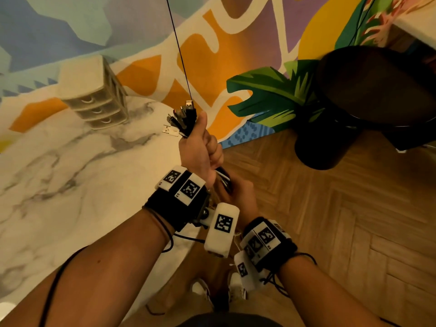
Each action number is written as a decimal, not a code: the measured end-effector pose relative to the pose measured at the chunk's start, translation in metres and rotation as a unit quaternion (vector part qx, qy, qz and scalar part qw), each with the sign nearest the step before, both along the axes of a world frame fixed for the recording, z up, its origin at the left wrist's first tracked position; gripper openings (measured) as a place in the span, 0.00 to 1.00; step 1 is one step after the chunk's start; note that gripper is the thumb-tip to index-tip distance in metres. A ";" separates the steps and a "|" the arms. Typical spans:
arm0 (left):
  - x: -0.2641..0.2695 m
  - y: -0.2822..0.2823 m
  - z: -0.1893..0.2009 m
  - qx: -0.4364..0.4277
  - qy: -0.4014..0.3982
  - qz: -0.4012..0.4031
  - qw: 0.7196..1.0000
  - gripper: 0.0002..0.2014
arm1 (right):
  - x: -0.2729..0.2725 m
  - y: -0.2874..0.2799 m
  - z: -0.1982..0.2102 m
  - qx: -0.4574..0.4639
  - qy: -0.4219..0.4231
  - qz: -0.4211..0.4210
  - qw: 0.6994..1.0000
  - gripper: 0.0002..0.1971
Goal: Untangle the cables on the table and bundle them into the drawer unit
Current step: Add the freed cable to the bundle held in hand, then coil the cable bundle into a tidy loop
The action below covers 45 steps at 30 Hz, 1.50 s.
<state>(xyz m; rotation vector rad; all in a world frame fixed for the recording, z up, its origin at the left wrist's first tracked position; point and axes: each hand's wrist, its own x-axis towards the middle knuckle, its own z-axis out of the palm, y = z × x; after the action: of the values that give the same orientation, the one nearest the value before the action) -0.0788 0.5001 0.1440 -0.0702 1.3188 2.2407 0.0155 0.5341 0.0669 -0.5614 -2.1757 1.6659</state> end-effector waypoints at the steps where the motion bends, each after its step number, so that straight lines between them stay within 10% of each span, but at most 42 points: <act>1: -0.003 -0.003 -0.002 0.004 -0.006 -0.011 1.000 0.27 | 0.002 0.005 0.001 -0.008 -0.011 0.024 1.000 0.10; 9: -0.033 -0.025 -0.005 0.018 -0.005 -0.030 0.999 0.26 | 0.038 0.036 -0.020 -0.218 -0.142 0.178 0.949 0.23; 16: 0.000 -0.034 0.016 -0.147 0.171 -0.214 0.951 0.10 | 0.044 0.053 -0.015 -0.293 -0.207 0.055 0.932 0.24; 18: 0.019 -0.040 0.025 -0.253 0.251 -0.350 0.866 0.06 | 0.039 0.057 -0.008 -0.320 -0.190 0.021 0.928 0.21; 23: 0.044 -0.048 0.014 -0.413 0.493 -0.658 0.391 0.11 | 0.031 0.057 0.008 -0.398 -0.189 -0.010 0.898 0.24; 24: 0.045 -0.046 0.008 -0.436 0.528 -0.653 0.324 0.13 | 0.030 0.058 0.009 -0.399 -0.191 -0.005 0.897 0.27; 26: 0.039 -0.044 -0.004 -0.458 0.581 -0.610 0.285 0.12 | 0.027 0.060 0.015 -0.424 -0.187 -0.002 0.886 0.28; 28: 0.023 -0.045 -0.022 -0.472 0.612 -0.534 0.343 0.08 | 0.027 0.060 0.020 -0.472 -0.168 0.002 0.866 0.29; 32: 0.015 -0.045 -0.049 -0.394 0.556 -0.378 0.627 0.08 | 0.025 0.054 0.025 -0.530 -0.139 0.016 0.837 0.24; 34: 0.024 -0.041 -0.052 -0.364 0.476 -0.339 0.725 0.09 | 0.023 0.054 0.027 -0.537 -0.138 0.021 0.832 0.24; 36: 0.025 -0.038 -0.059 -0.359 0.428 -0.307 0.770 0.13 | 0.019 0.056 0.030 -0.498 -0.153 0.017 0.853 0.24; 42: 0.012 -0.029 -0.048 -0.378 0.537 -0.257 0.709 0.08 | 0.010 0.056 0.030 -0.507 -0.124 0.114 0.845 0.27; 45: 0.030 -0.018 -0.020 -0.380 0.435 -0.282 0.766 0.09 | 0.011 0.058 0.028 -0.534 -0.118 0.171 0.820 0.29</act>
<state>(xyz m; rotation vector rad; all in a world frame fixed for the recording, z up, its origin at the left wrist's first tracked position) -0.0492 0.4820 0.1235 1.0464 2.2541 1.0699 0.0262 0.5921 0.0947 -0.6714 -1.2901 3.1335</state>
